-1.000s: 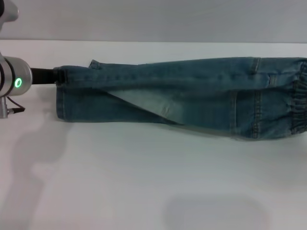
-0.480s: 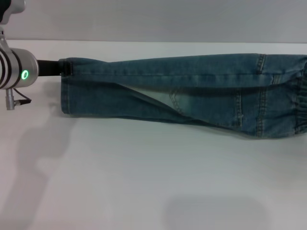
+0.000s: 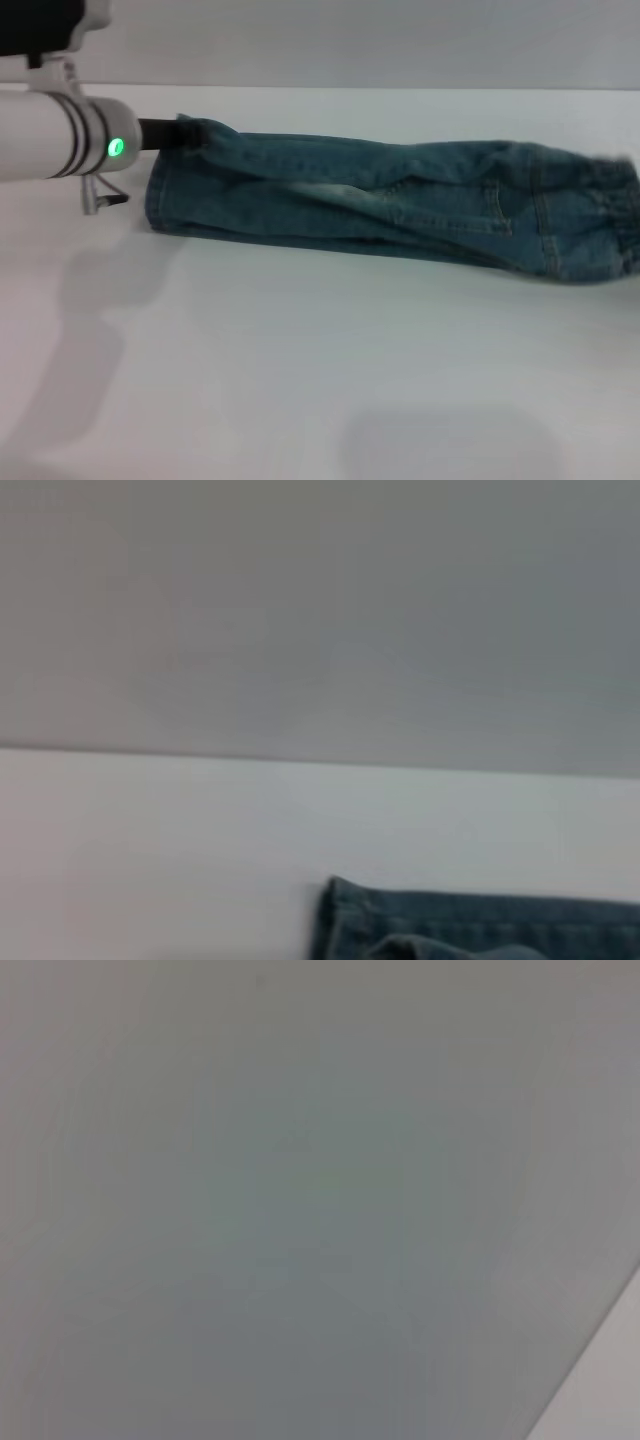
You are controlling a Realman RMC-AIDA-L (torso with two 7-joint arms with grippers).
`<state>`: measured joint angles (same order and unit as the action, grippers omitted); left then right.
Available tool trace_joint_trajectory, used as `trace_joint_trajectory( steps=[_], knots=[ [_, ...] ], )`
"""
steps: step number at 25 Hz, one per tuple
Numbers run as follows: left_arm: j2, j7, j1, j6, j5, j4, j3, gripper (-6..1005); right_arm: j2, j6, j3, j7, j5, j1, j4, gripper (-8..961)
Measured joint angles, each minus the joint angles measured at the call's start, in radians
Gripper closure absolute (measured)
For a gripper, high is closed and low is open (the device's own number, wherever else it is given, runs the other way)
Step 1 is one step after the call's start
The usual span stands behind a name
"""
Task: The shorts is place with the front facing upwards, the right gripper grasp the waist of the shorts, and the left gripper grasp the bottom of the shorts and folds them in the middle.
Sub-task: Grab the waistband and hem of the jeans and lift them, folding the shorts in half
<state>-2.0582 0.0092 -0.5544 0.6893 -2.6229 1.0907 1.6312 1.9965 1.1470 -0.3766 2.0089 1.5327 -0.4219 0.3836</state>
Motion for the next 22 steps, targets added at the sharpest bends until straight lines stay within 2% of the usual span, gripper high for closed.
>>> trace_joint_trajectory(
  steps=[4, 7, 10, 12, 16, 18, 22],
  knots=[
    [-0.001, 0.044, -0.035, 0.002, 0.044, -0.031, 0.01, 757, -0.005, -0.023, -0.003, -0.038, -0.007, -0.013, -0.006, 794],
    [0.0, 0.049, -0.032, 0.017, 0.06, -0.008, 0.01, 712, 0.01, -0.006, -0.007, -0.053, -0.005, 0.002, 0.028, 776],
    [0.001, 0.058, -0.025, 0.027, 0.063, 0.019, 0.01, 649, 0.043, 0.0, -0.014, -0.072, 0.001, 0.029, 0.072, 674],
    [0.001, 0.059, -0.025, 0.041, 0.064, 0.029, 0.011, 606, 0.057, 0.007, -0.015, -0.079, 0.001, 0.047, 0.087, 607],
    [0.001, 0.059, -0.023, 0.059, 0.065, 0.044, 0.019, 522, 0.066, 0.031, -0.015, -0.078, 0.001, 0.084, 0.09, 431],
    [0.001, 0.059, -0.021, 0.061, 0.065, 0.045, 0.026, 442, 0.068, 0.039, -0.016, -0.076, 0.001, 0.1, 0.087, 337],
    [0.001, 0.062, -0.022, 0.066, 0.064, 0.046, 0.032, 289, 0.07, 0.047, -0.015, -0.074, 0.0, 0.12, 0.071, 332]
  ],
)
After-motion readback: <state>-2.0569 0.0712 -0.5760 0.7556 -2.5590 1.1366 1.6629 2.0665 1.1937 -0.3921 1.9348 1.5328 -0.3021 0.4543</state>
